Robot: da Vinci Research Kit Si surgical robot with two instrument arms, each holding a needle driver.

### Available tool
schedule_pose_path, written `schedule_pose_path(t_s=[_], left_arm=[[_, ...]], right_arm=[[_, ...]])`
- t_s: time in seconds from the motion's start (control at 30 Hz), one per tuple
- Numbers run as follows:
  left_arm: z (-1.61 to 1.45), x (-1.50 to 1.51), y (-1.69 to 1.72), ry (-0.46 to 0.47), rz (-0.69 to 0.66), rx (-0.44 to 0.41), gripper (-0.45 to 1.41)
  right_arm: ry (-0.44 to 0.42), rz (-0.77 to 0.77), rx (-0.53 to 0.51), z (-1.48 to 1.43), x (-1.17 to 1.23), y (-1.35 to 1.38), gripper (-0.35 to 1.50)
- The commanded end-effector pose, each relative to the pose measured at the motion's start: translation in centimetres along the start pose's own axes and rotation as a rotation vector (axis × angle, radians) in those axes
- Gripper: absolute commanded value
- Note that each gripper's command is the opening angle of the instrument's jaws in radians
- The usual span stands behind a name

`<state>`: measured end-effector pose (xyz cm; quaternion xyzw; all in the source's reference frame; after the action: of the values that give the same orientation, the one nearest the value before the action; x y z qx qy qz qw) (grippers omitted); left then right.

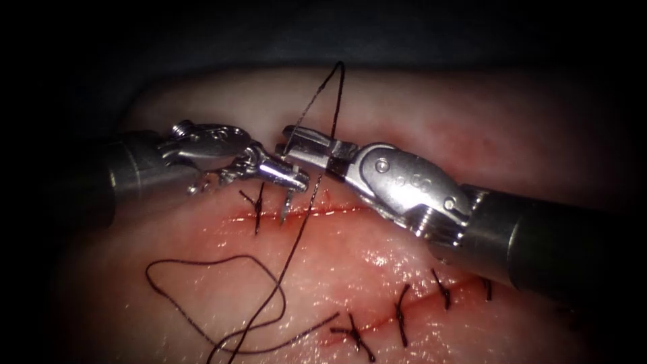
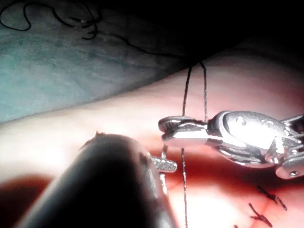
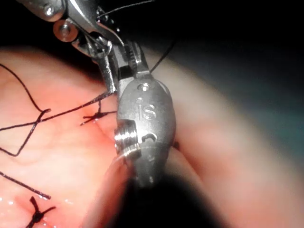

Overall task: Wound Closure
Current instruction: Grab the needle with the right gripper.

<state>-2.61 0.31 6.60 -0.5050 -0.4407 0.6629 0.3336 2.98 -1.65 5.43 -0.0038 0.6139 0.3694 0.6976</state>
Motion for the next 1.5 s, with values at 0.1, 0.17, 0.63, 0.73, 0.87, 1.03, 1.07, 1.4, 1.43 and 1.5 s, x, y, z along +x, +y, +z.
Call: schedule_pose_path(t_s=[0.1, 0.17, 0.63, 0.73, 0.87, 1.03, 1.07, 1.4, 1.43, 1.5], left_arm=[[0.04, 0.08, -0.03, 0.002, 0.015, 0.004, -0.45], [0.03, 0.08, -0.02, 0.002, 0.026, 0.007, -0.45], [0.0, 0.04, 0.0, -0.016, 0.095, 0.067, -0.45], [-0.03, 0.03, 0.0, -0.026, 0.096, 0.066, -0.45], [-0.05, 0.03, -0.01, -0.056, 0.126, 0.073, -0.45], [-0.03, 0.05, -0.03, -0.107, 0.225, 0.083, -0.45], [-0.03, 0.05, -0.03, -0.118, 0.249, 0.083, -0.45], [0.01, 0.06, 0.02, -0.159, 0.297, 0.083, -0.45], [0.01, 0.06, 0.03, -0.165, 0.303, 0.08, -0.45], [0.01, 0.06, 0.05, -0.176, 0.309, 0.076, -0.45]], right_arm=[[-0.006, -0.009, 0.009, 0.14, -0.02, -0.05, 0.49], [-0.008, -0.01, 0.009, 0.15, -0.04, -0.06, 0.69], [-0.013, 0.005, 0.006, 0.16, 0.04, 0.01, 0.51], [-0.014, -0.001, 0.008, 0.14, 0.1, 0.03, 0.64], [-0.015, 0.005, 0.009, 0.14, 0.18, 0.04, 0.99], [-0.04, 0.005, 0.018, 0.17, 0.2, 0.06, 0.99], [-0.042, 0.003, 0.019, 0.18, 0.18, 0.05, 0.94], [-0.089, -0.037, 0.039, 0.25, 0.08, -0.02, 0.73], [-0.093, -0.039, 0.042, 0.25, 0.07, -0.02, 0.62], [-0.108, -0.055, 0.049, 0.24, 0.05, -0.04, -0.32]])
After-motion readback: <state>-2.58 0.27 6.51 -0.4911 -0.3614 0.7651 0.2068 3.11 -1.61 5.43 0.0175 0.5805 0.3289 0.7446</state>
